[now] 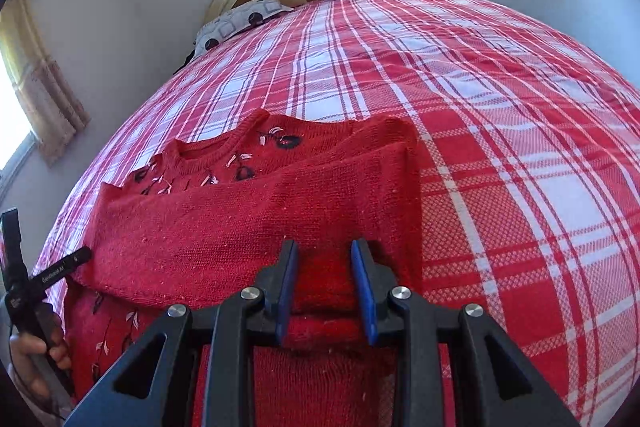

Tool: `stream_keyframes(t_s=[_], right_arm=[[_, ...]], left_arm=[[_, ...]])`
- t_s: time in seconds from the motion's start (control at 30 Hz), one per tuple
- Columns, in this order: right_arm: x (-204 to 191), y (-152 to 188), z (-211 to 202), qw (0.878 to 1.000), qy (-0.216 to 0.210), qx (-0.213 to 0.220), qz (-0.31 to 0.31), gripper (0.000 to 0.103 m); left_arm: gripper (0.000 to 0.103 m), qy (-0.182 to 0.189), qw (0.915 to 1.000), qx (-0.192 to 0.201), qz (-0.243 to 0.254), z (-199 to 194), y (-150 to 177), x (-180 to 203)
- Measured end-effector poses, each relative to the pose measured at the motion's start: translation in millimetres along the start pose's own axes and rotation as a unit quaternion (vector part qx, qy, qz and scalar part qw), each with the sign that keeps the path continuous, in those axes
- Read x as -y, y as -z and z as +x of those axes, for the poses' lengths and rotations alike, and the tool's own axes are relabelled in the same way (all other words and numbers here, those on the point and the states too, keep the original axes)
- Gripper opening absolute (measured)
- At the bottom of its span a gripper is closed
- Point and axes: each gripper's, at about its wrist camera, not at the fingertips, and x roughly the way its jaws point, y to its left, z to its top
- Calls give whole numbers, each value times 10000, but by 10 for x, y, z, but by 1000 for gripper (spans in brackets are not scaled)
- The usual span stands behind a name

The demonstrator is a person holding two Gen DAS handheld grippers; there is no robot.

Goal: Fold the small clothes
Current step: 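Grasp the sweater hem with both tools, then lift the hem and fold it toward the collar with both tools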

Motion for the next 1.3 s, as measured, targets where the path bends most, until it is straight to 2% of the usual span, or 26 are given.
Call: stream_keyframes(t_s=[0.1,0.17,0.2,0.23,0.33,0.43,0.5,0.63,0.73,0.87,1.03,1.23,1.3], right_arm=[[18,6,-275,9997,-241,62,46,29],[31,62,-533,9983,-543,218,77,35],[27,141,-711,9973,-693,244,29,47],[21,200,-820,9970,-735,247,-27,53],[14,477,-1206,9962,-752,317,-304,53],[87,811,-1476,9963,-803,149,-275,53],[155,1018,-1563,9965,-827,-17,-139,53],[191,1462,-1636,9965,-685,-463,-125,53],[201,1793,-1669,9946,-731,-737,60,53],[258,2163,-1608,9904,-655,-1155,380,53],[341,2328,-1504,9806,-942,-1427,960,53],[158,2431,-1414,9782,-925,-1733,669,53],[96,2471,-1362,9778,-824,-1850,543,53]], left_arm=[[103,-58,9986,399,354,-282,47,-83],[103,208,9957,687,579,-521,135,-231],[103,398,9940,773,669,-641,208,-319],[103,582,9920,826,753,-739,284,-402],[103,980,9866,814,1024,-950,564,-620],[103,1282,9837,558,1130,-1025,861,-779],[103,1510,9826,201,1059,-1019,1072,-881],[103,1720,9798,-246,993,-1076,1423,-972],[102,1773,9779,-331,1062,-1162,1623,-961],[102,1992,9702,-587,1249,-1179,1792,-796],[100,2294,9606,-1119,1102,-1099,2002,-687],[95,2268,9520,-1830,934,-891,2224,-622],[95,2359,9489,-1947,781,-843,2235,-637]])
